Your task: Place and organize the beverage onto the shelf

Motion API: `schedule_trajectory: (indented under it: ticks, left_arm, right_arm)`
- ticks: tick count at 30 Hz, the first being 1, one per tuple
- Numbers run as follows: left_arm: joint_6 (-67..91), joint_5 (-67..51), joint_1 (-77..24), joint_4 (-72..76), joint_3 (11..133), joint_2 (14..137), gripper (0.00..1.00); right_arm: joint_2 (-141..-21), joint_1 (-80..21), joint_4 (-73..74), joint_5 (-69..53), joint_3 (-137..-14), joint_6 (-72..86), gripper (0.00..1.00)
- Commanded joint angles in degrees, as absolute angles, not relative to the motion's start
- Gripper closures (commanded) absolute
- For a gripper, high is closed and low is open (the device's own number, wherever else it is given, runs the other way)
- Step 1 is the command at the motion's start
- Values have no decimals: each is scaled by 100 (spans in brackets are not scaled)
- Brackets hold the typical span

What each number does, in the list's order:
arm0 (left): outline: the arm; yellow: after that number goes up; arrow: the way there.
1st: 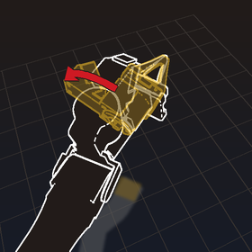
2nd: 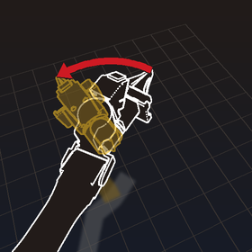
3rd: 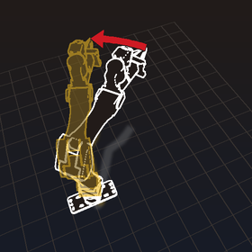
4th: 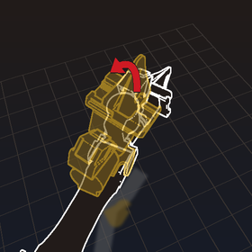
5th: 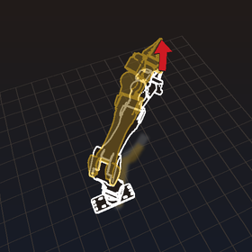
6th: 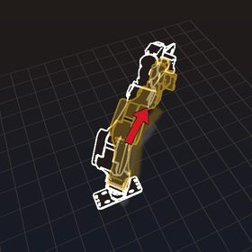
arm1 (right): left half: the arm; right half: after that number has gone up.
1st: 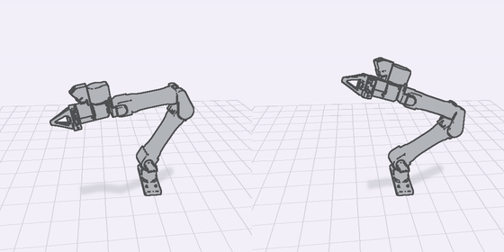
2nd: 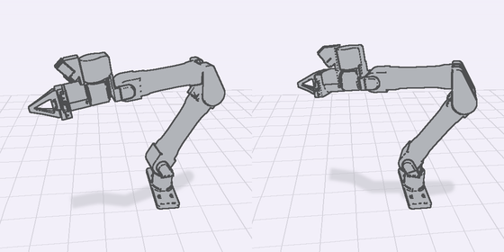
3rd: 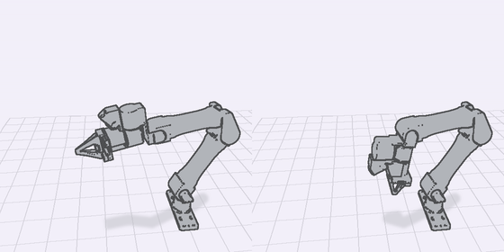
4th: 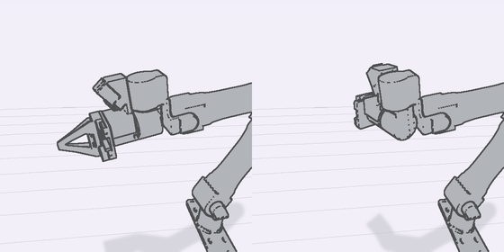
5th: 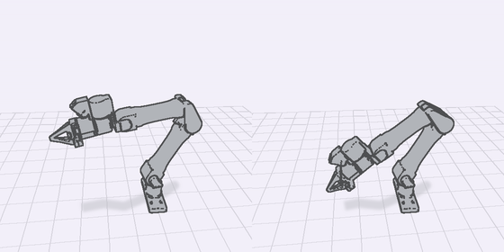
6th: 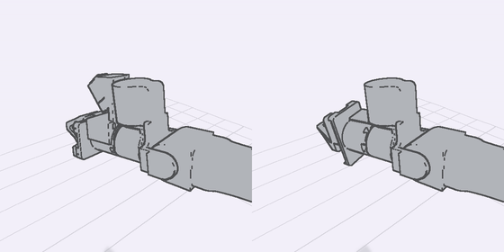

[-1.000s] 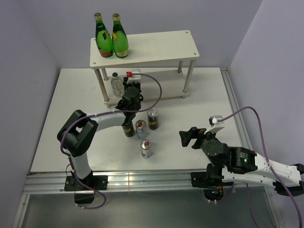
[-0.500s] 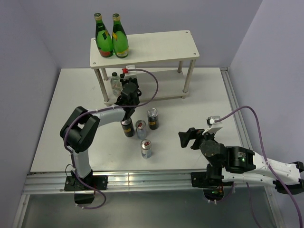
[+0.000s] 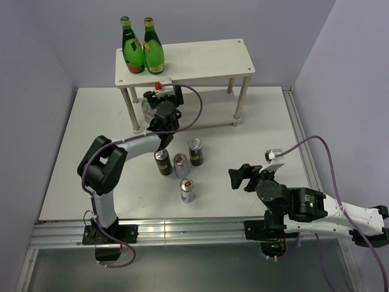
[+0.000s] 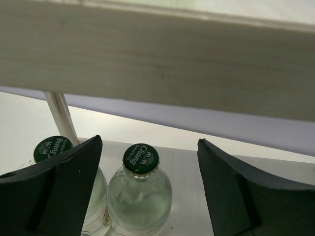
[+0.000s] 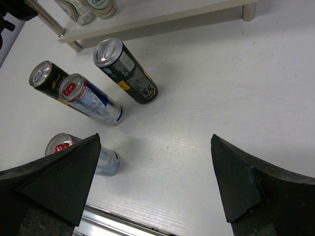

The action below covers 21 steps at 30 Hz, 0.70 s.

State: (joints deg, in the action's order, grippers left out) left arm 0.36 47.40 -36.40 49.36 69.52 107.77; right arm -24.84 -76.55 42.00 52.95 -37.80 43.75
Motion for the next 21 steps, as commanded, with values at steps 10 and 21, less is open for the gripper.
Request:
schedule_trajectory:
  ticks: [10,21]
  left_arm:
    - [396,4483,-4015,4001,6724,9687,1]
    - [1201,5456,-5606,891,6164,7815,2]
  right_arm:
    - [-2452,-7743,4236,5581,-3876,4491,0]
    - [-2828,-7752,3650,5266,-4077,4026,0]
